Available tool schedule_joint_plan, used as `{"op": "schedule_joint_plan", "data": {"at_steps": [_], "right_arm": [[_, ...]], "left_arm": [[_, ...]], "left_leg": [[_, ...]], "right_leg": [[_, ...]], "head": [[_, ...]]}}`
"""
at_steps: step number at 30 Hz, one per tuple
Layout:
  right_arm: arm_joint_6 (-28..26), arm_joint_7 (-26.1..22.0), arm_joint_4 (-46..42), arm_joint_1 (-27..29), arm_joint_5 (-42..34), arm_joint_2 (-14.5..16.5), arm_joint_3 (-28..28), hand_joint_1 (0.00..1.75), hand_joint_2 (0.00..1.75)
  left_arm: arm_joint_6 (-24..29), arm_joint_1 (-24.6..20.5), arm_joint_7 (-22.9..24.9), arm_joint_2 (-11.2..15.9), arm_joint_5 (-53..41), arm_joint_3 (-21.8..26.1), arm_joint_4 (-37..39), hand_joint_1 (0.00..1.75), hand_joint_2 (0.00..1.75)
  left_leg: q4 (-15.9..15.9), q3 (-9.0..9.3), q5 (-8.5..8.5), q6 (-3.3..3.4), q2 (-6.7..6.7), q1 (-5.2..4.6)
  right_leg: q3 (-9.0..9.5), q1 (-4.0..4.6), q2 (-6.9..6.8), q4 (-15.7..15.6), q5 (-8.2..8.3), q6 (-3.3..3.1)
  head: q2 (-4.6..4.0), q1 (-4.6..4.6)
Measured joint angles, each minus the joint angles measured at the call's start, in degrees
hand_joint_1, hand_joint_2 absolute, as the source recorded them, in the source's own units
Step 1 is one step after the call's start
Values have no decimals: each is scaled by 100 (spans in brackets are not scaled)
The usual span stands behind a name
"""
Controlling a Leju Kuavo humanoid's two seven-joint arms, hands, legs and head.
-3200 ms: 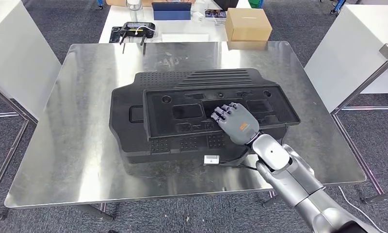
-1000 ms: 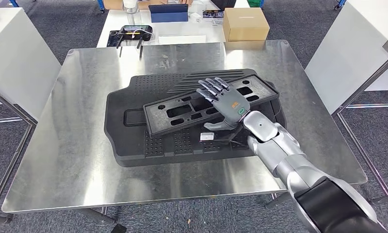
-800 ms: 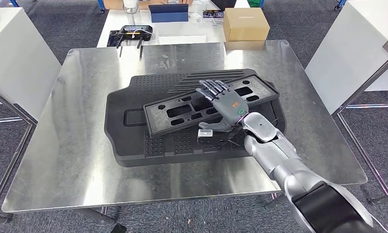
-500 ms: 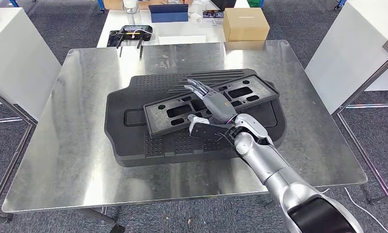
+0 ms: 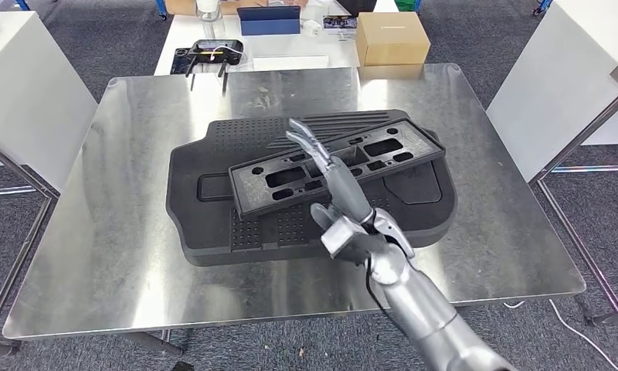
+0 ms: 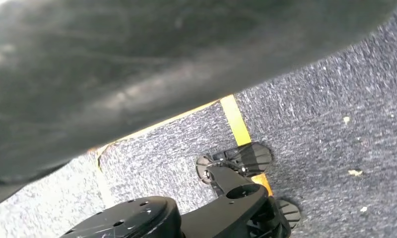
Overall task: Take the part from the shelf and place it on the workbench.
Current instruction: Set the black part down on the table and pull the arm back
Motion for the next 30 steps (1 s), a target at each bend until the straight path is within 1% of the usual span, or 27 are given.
{"op": "schedule_joint_plan", "data": {"at_steps": [3,7,11,14,17,19,24,30], "right_arm": [[-71,-185,-1004,779,-654,81,-54,0,0],[-43,-339,-1988,1700,-1253,122,-120,0,0],[162,-515,-2697,2514,-2037,179,-317,0,0],[427,-594,-3119,2986,-2502,187,-530,0,0],[769,-560,-3406,3316,-2863,190,-721,0,0],[866,-542,-3560,3475,-2935,196,-872,0,0],[894,-532,-3859,3723,-2900,223,-1253,0,0],[880,-438,-3985,3850,-2776,235,-1576,0,0]], "left_arm": [[79,77,-102,-12,84,120,2,0,0],[153,164,-178,-9,191,284,4,0,0],[207,235,-214,2,261,443,4,0,0],[212,261,-229,13,265,512,4,0,0],[212,272,-233,23,266,569,4,0,0],[212,278,-233,32,266,605,4,0,0],[208,293,-291,43,266,674,3,0,0],[197,294,-329,43,266,718,2,0,0]], "left_leg": [[-2,1,-13,-10,1,0],[-3,10,-25,-9,0,0],[-3,13,-30,-8,1,-1],[-3,13,-30,-8,1,-1],[-3,16,-30,-8,3,-1],[-3,17,-30,-8,3,-1],[-3,23,-30,-8,4,-1],[-3,27,-30,-8,4,-1]], "right_leg": [[-1,0,1,-1,-8,-10],[7,0,0,-3,-20,-22],[8,0,1,-4,-21,-25],[10,0,1,-4,-21,-25],[10,0,2,-4,-20,-25],[12,0,2,-4,-20,-25],[17,0,2,-4,-20,-26],[21,0,3,-4,-20,-26]], "head": [[0,0],[0,2],[0,1],[0,1],[0,1],[0,1],[0,0],[0,1]]}}
